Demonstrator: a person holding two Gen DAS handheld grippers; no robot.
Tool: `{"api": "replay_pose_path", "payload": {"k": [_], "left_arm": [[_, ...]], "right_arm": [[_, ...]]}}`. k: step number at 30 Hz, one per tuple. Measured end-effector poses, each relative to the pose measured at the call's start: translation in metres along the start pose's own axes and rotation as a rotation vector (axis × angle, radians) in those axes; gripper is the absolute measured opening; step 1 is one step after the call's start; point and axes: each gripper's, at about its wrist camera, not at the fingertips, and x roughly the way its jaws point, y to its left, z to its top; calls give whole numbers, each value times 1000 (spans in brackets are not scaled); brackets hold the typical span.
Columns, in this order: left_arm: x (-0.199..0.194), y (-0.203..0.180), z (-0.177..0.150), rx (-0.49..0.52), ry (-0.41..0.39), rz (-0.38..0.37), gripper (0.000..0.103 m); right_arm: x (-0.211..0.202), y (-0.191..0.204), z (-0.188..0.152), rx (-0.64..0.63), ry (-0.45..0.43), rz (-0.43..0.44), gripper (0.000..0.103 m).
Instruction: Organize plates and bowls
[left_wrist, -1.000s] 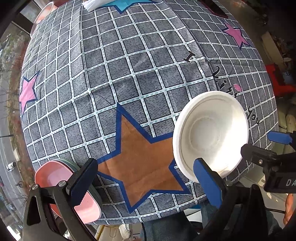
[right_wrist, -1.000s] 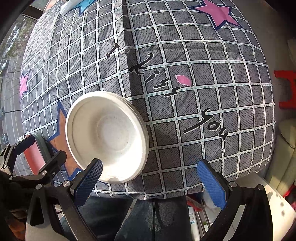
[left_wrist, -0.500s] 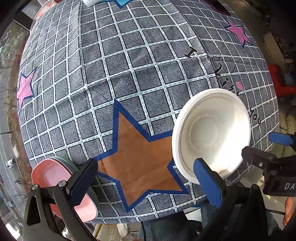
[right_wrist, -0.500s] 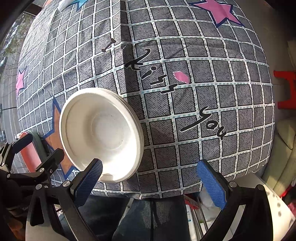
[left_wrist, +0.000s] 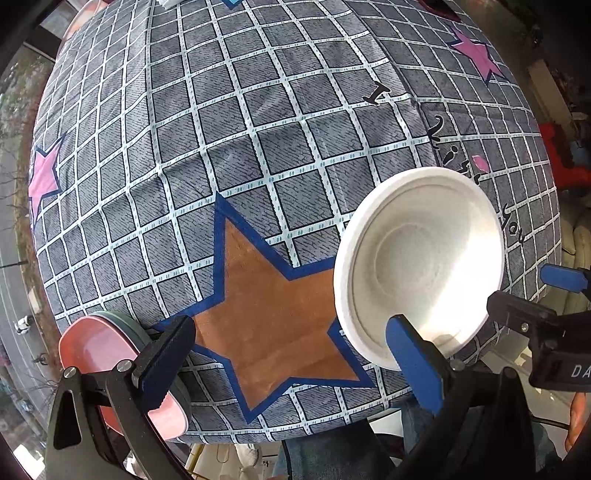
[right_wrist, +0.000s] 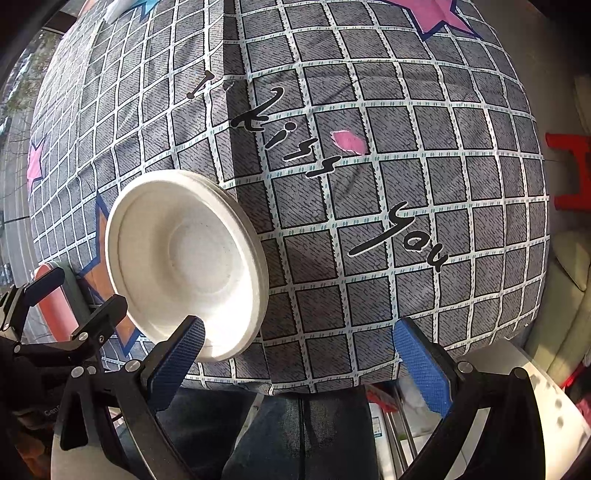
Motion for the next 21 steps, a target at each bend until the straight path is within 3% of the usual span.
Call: {"api": "replay_pose_path", "payload": {"k": [11,21], "left_arm": [[21,-12,7,-15,23,5,103],[56,7,13,-101,40,14,103]], "right_arm": [[12,-9,4,3,17,-5,103],[40,-3,26,-10,24,-23,103]]}}
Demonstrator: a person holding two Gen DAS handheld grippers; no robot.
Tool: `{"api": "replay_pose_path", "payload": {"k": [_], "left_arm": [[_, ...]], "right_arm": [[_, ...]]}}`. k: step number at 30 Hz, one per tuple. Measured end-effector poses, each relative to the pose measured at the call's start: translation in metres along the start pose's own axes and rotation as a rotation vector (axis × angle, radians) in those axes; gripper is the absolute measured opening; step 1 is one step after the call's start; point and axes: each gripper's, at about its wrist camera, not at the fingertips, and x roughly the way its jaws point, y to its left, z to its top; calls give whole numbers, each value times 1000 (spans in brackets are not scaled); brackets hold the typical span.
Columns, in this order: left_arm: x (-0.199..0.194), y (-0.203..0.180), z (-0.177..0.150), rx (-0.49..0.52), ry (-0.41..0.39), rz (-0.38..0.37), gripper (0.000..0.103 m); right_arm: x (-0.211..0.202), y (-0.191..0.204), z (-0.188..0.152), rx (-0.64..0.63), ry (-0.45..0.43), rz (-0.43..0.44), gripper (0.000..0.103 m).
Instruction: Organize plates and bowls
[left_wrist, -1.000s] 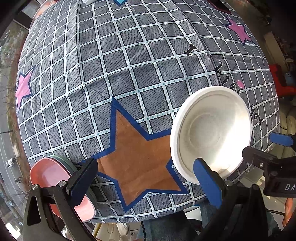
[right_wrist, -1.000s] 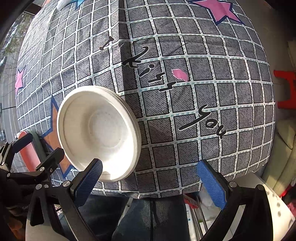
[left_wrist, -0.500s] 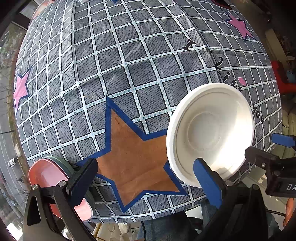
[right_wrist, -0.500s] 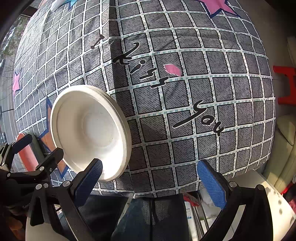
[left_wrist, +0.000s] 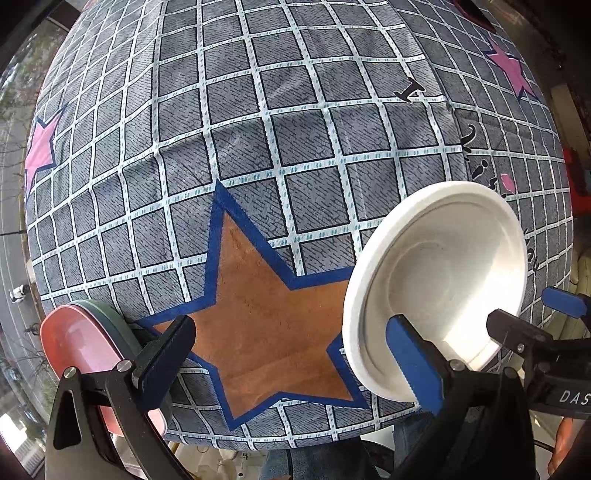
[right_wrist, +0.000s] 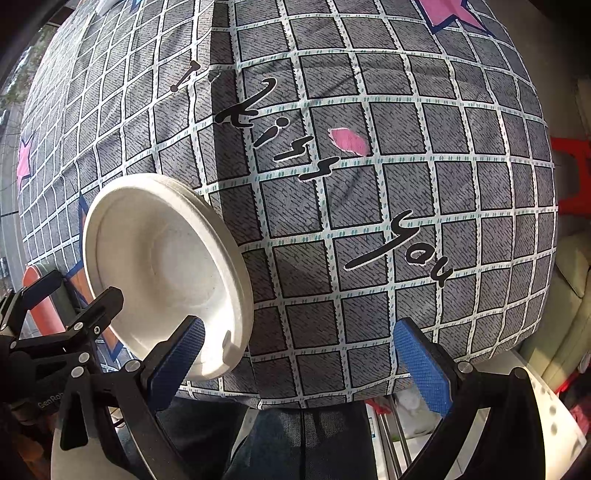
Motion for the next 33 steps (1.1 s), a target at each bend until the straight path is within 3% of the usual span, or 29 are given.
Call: {"api": "replay_pose_path", "payload": {"k": [9,21,24,27,30,32,33], "left_arm": [[33,3,11,-33,-14,57,103],[66,-10,29,-35,-6,26,101],[66,-10,30,-35,-8,-9,95],[66,-19,34,-4,-12,-20,83],[68,-32,39,34,0,-70,62],[70,-40,42,62,6,-83,50],[71,-45,44,75,7,-92,46]], "right_arm": [[40,-3,18,-16,-1,19,103],[65,-15,16,-26,-5,35,103],[61,-18,26,-23,41,36,103],[60,-21,32,-5,32,64,102],[52,-20,33,-13,1,69,84],[47,-17,32,-24,-14,111,56],[47,-16,32,-26,-10,140,48]]}}
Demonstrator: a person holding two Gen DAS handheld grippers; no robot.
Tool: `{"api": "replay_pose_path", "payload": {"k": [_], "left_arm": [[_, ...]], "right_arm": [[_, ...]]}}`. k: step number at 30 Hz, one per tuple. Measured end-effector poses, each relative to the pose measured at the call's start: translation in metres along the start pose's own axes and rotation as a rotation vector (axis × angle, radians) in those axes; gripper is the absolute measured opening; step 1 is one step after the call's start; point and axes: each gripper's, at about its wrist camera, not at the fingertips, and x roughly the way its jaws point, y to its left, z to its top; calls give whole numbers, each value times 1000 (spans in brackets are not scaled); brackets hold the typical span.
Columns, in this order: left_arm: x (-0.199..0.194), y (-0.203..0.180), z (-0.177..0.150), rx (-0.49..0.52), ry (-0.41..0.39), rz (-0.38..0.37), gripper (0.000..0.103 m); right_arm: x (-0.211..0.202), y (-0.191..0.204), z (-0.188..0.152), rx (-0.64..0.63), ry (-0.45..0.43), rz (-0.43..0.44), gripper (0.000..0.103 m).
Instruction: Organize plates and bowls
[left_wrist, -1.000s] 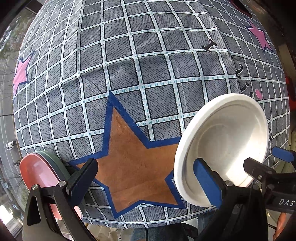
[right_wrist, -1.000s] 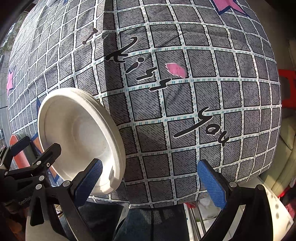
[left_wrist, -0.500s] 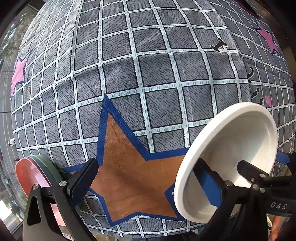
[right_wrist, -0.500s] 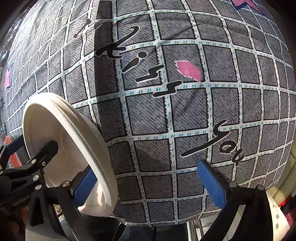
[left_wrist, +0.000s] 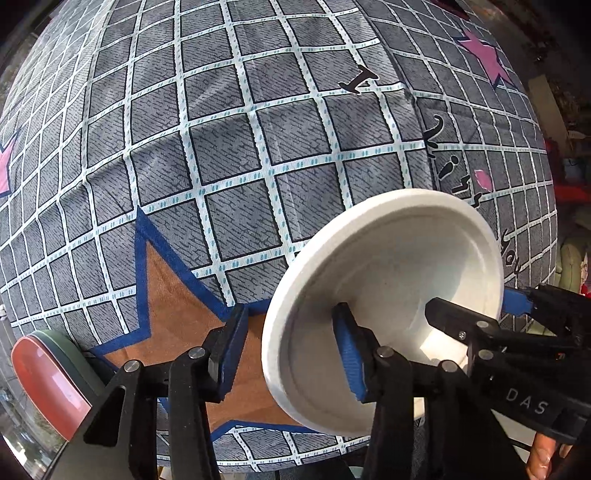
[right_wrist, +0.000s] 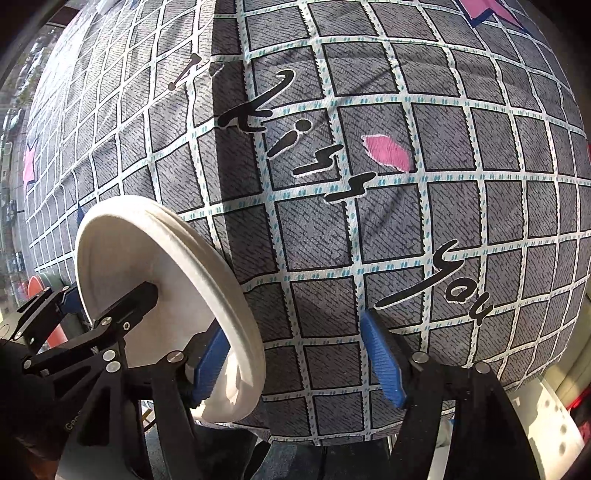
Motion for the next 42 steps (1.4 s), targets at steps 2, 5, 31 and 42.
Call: {"api": "replay_pose_path", "payload": {"k": [2,5,31,42], "left_arm": [[2,-4,3,11,4,-17,37],[7,-5,8,4,13,-26,37],[31,111,-74,-235,-10,-27,32],[23,123,-88,-228,-35,-48,32]], "right_arm": [[6,2,1,9,33,42,35],[12,10,2,-3,55,47,35],[56,143,34,-310,118,-91,33],[74,156,10,-320,115,-111,34]]}}
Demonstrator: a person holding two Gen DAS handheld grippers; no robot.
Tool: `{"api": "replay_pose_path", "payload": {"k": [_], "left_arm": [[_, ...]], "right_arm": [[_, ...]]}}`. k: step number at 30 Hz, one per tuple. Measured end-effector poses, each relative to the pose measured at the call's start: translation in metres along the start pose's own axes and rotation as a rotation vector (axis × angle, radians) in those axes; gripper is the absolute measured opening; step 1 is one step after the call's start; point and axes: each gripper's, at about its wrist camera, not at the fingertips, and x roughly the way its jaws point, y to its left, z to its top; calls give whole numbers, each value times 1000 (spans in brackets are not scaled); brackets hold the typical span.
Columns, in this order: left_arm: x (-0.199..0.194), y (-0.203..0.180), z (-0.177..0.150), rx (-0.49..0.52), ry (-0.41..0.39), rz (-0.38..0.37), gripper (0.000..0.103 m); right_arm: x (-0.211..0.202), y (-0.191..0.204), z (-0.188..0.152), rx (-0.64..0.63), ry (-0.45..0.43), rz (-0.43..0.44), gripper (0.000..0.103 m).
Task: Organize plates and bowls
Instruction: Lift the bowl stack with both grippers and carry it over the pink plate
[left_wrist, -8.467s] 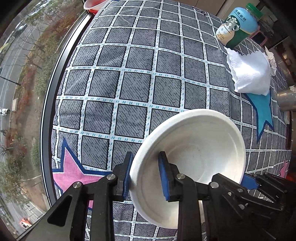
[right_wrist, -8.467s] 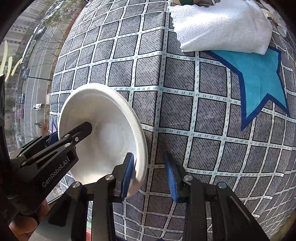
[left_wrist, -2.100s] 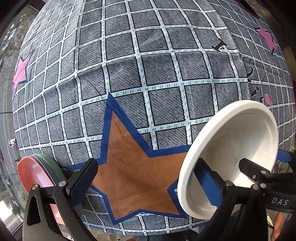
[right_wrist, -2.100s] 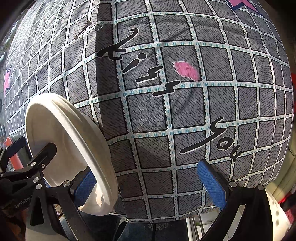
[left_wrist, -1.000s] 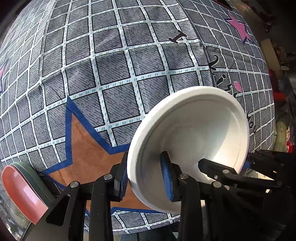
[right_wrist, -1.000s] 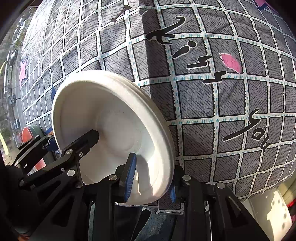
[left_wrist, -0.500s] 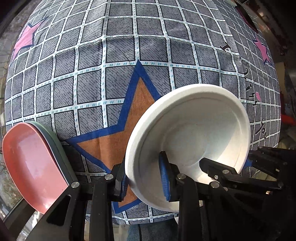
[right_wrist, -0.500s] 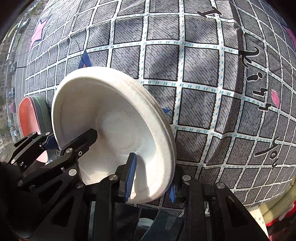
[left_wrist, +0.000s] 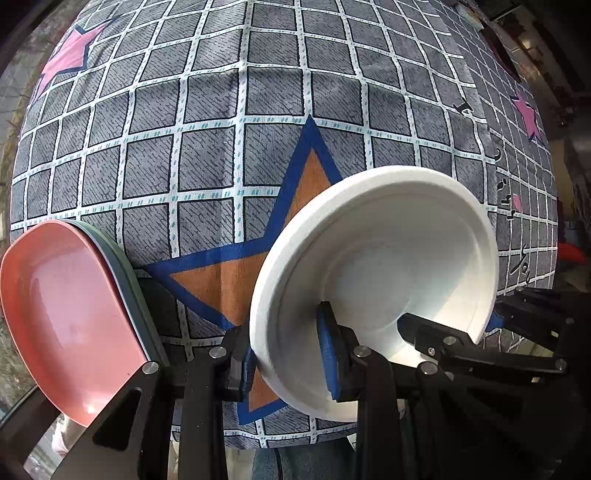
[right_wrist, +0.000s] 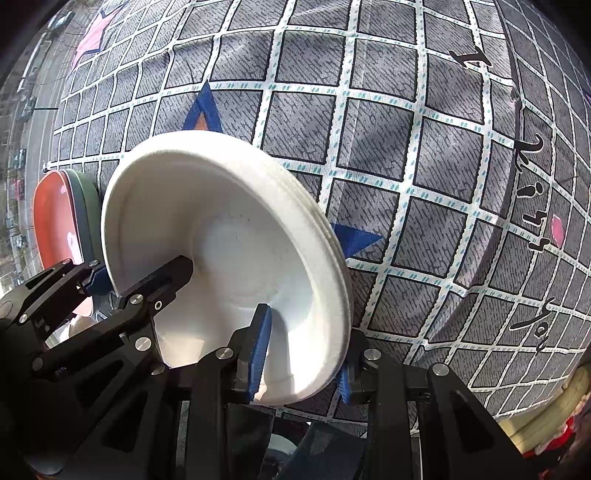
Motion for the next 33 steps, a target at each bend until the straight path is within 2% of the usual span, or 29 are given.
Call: {"api": "replay_pose_path", "payload": {"k": [6,16,28,33], "left_arm": [[-3,-4,7,-1,1,-14,32],[-25,4,3,1,-16,-36,32],[-82,24,14,-31,-130,-47,32],[-99,43,6,-52,-174,-41,32]], "right_arm": [[-10,-12,3,15,21,2,34],[-20,0,10,-8,29,-29,33],[-67,25,21,-39,-59,-40,33],[-81,40,29,-72,-86,-45,33]]}}
